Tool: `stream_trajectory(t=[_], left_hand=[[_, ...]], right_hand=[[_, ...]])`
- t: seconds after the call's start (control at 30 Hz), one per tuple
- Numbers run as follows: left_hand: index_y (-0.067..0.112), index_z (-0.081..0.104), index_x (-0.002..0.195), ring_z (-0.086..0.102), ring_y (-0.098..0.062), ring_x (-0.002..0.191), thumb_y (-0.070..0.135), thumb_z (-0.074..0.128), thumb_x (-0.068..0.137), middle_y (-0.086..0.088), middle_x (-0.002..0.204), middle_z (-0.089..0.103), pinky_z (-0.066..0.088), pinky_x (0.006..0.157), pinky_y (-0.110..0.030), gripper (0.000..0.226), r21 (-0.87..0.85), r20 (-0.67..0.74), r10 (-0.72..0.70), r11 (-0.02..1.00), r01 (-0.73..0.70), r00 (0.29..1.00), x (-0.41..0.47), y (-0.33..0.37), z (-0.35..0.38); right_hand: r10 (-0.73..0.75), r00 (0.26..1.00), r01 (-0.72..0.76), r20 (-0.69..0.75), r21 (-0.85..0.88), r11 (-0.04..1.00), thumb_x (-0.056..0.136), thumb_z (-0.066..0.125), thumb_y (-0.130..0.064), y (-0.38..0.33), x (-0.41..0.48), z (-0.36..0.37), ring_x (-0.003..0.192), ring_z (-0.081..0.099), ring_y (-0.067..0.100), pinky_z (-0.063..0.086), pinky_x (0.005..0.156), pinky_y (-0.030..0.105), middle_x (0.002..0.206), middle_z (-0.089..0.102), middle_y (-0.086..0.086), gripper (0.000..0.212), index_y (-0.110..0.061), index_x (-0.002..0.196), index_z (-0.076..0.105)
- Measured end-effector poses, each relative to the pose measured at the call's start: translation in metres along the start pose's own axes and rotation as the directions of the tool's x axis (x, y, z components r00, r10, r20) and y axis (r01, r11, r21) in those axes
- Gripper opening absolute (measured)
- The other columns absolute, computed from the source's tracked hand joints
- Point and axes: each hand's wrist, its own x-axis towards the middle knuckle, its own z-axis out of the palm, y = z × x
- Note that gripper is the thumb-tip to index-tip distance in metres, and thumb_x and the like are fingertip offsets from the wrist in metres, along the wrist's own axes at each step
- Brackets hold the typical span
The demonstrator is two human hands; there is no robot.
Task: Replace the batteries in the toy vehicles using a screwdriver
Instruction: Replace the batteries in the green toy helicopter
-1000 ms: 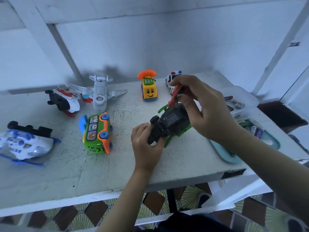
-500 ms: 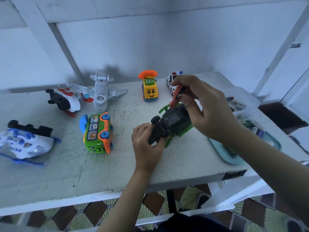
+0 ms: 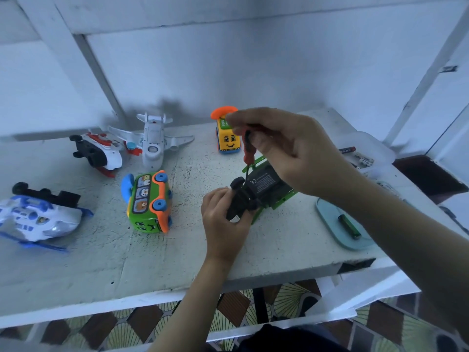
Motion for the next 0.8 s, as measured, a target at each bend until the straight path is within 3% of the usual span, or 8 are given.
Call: stream_trajectory(t=[0.2,0.37,0.4,0.47,0.53,0.6,0.7,0.8], left_hand=[[0.0,0.072,0.097,0.044,-0.004,0.096,0.034,0.069,0.073,0.01,0.093,0.057,0.041,0.082,-0.022,0.041,0.003,0.002,0.015,1.0,-0.015,1.0,-0.001,0.0,0.0],[0.0,0.071,0.097,0.044,-0.003,0.096,0.033,0.069,0.072,0.012,0.094,0.056,0.042,0.083,-0.022,0.041,-0.001,-0.001,0.017,1.0,-0.017,1.0,-0.001,0.001,0.0],[0.0,0.071,0.096,0.044,-0.003,0.096,0.033,0.069,0.072,0.012,0.094,0.056,0.043,0.083,-0.023,0.041,-0.001,-0.002,0.018,1.0,-0.018,1.0,-0.001,0.001,0.0],[0.001,0.071,0.096,0.045,-0.003,0.097,0.033,0.07,0.072,0.012,0.094,0.056,0.043,0.082,-0.025,0.04,-0.002,-0.005,0.02,1.0,-0.02,1.0,-0.001,0.001,0.0],[0.001,0.071,0.096,0.045,-0.003,0.097,0.033,0.07,0.072,0.012,0.094,0.056,0.043,0.082,-0.024,0.04,-0.002,-0.007,0.022,1.0,-0.022,1.0,-0.001,0.001,0.0],[0.001,0.071,0.095,0.045,-0.002,0.097,0.034,0.07,0.073,0.012,0.094,0.056,0.043,0.083,-0.024,0.04,-0.002,-0.012,0.026,1.0,-0.026,1.0,-0.001,0.001,0.0],[0.002,0.072,0.096,0.045,-0.003,0.096,0.034,0.071,0.073,0.013,0.094,0.056,0.043,0.082,-0.024,0.039,-0.001,-0.009,0.019,1.0,-0.019,1.0,-0.001,0.002,0.0],[0.002,0.072,0.096,0.045,-0.003,0.096,0.032,0.071,0.072,0.012,0.094,0.056,0.042,0.082,-0.021,0.039,0.003,-0.006,0.019,1.0,-0.019,1.0,-0.001,0.002,0.0]], right_hand=[[-0.01,0.995,-0.002,-0.097,-0.119,0.993,0.09,0.064,-0.013,0.002,0.007,0.002,0.072,0.061,0.01,0.049,0.072,0.011,0.087,0.053,0.008,0.033,-0.014,0.123,0.063],[-0.077,0.994,0.046,-0.084,-0.323,0.945,0.099,0.037,-0.03,0.008,0.008,0.005,0.11,0.054,0.002,0.046,0.09,0.026,0.116,0.058,0.003,0.044,-0.011,0.135,0.053],[-0.075,0.994,0.048,-0.078,-0.293,0.955,0.1,0.036,-0.025,0.008,0.008,0.004,0.116,0.053,0.001,0.044,0.092,0.022,0.117,0.062,0.005,0.043,-0.011,0.138,0.051],[-0.013,0.997,0.003,-0.079,-0.128,0.992,0.099,0.042,-0.011,0.006,0.008,0.001,0.091,0.065,0.009,0.046,0.081,0.016,0.095,0.07,0.01,0.04,-0.01,0.138,0.049],[0.064,0.995,-0.053,-0.08,0.135,0.989,0.096,0.046,-0.001,0.002,0.008,-0.001,0.071,0.066,0.026,0.054,0.076,0.027,0.08,0.069,0.006,0.039,-0.007,0.134,0.052],[0.091,0.992,-0.058,-0.093,0.311,0.949,0.094,0.049,0.004,-0.001,0.009,-0.003,0.068,0.061,0.04,0.056,0.078,0.043,0.091,0.071,0.015,0.038,-0.001,0.131,0.052],[0.117,0.987,-0.075,-0.109,0.332,0.94,0.09,0.056,0.004,-0.004,0.009,-0.007,0.06,0.058,0.043,0.053,0.076,0.041,0.083,0.064,0.037,0.033,-0.001,0.123,0.057],[0.129,0.985,-0.092,-0.116,0.28,0.956,0.087,0.063,0.002,-0.001,0.01,-0.007,0.058,0.064,0.036,0.055,0.068,0.029,0.074,0.064,0.026,0.026,-0.002,0.112,0.066]])
